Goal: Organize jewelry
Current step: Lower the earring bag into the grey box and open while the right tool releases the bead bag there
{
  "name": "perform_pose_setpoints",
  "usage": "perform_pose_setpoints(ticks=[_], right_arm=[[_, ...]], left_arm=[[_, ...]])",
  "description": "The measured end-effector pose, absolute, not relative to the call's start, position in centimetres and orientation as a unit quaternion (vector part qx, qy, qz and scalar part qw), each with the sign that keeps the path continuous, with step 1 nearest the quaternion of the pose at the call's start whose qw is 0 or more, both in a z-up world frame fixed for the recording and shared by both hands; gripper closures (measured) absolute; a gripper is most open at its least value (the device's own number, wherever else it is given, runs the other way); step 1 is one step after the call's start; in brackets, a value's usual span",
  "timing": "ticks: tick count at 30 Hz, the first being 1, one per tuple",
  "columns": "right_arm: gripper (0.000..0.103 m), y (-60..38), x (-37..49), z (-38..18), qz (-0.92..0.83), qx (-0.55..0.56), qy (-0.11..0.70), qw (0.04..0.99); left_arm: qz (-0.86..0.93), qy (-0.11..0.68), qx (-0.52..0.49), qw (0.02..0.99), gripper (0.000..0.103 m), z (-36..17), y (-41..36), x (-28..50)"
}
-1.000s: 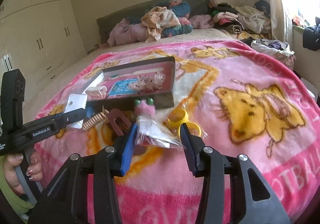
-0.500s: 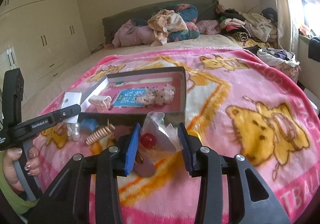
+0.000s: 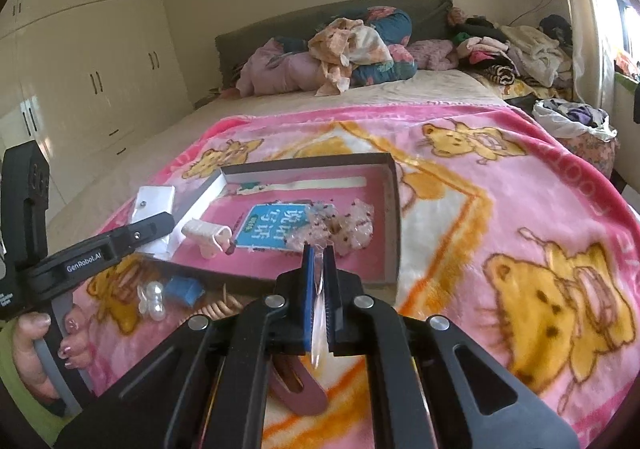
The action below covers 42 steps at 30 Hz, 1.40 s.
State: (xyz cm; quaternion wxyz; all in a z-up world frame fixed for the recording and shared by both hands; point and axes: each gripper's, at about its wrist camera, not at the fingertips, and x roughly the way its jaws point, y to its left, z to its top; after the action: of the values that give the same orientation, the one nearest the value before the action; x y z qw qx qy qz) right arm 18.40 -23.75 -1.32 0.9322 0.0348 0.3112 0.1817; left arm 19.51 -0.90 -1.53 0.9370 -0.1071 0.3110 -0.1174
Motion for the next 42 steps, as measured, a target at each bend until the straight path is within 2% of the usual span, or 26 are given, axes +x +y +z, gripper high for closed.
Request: perform_pose_setpoints(ticks=[11,25,38,39,42], right_arm=[[0.098,-24.1,23.4,0.8,0.183,0.061,0.293,0.936],[0.098,-22.5,28.7,-2.2,0.215,0.086,0.346,0.909],[0.096,-22.4,29.8,-5.5,0.136,-0.014,0.363,0.922],[0.094,-22.5,29.8,-5.7,0.133,-0.016,0.364,0.922],[0.075,-23.0,29.4,-5.9,0.126,-0.014,0.361,0.924]], left_arm=[[-0.13,0.341,-0.101,0.926,0.086,-2.5,-2.7,23.3],[-0.129,0.367,-0.068,0.919,0.086,-4.5,-4.7,26.0],[-0.124,0.381,-0.06,0.914,0.086,-5.8,-5.1,26.7],[-0.124,0.381,-0.06,0.914,0.086,-5.8,-5.1,26.7],[-0.123,0.382,-0.061,0.914,0.084,-5.9,-5.0,26.8]])
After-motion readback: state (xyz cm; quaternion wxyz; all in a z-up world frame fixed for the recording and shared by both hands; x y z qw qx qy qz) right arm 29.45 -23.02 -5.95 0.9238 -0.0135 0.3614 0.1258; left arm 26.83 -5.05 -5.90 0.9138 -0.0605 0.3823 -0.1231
